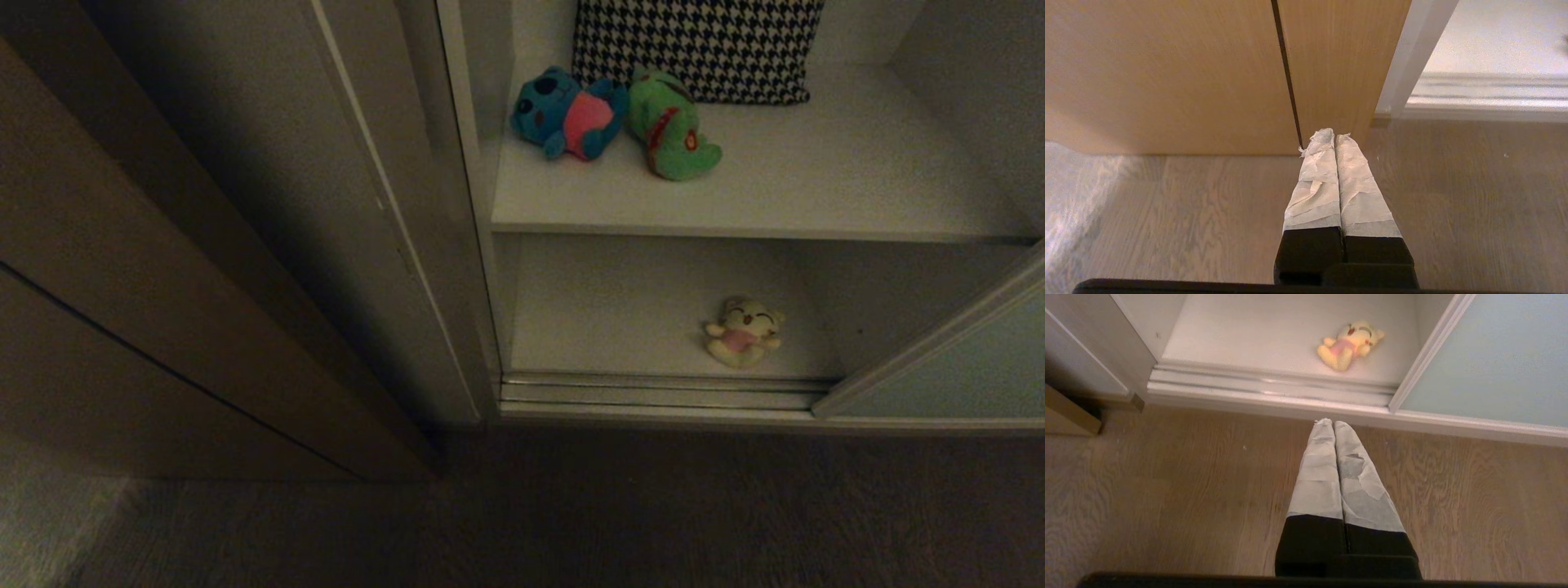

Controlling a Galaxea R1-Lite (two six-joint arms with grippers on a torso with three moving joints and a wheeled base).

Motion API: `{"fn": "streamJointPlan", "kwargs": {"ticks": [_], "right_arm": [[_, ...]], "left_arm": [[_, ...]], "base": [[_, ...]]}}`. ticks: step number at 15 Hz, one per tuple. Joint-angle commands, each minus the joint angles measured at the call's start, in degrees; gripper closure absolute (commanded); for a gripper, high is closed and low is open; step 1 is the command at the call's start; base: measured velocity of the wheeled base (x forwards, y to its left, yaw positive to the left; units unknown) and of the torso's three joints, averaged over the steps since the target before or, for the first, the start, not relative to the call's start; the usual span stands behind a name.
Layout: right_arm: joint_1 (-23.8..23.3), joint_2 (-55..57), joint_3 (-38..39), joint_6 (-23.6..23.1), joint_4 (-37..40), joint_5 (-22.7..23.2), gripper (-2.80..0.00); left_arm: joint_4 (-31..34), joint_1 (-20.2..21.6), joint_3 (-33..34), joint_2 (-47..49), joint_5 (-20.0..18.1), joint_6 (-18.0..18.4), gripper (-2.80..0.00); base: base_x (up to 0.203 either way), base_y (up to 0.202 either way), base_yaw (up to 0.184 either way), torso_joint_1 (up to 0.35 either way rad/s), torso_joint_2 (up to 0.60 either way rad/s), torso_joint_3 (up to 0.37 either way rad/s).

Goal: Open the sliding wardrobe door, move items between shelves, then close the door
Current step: Place the pink doll on the higher shelf

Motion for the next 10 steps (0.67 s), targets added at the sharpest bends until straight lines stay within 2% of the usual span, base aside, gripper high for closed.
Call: {"fn": "streamJointPlan", "kwargs": {"ticks": [1,10], "right_arm": [[0.0,0.0,0.0,0.0,0.0,0.0,0.00],[0.0,0.0,0.0,0.0,0.0,0.0,0.00]], "left_arm": [[0.0,-0.1,0.0,0.2,0.0,0.0,0.00],[0.1,0.0,-0.1,0.2,0.0,0.1,0.00]], "base": [[0.000,0.000,0.000,0.002,-0.01,-0.182],[0.000,0.000,0.000,0.003,0.00,-0.196]]}}
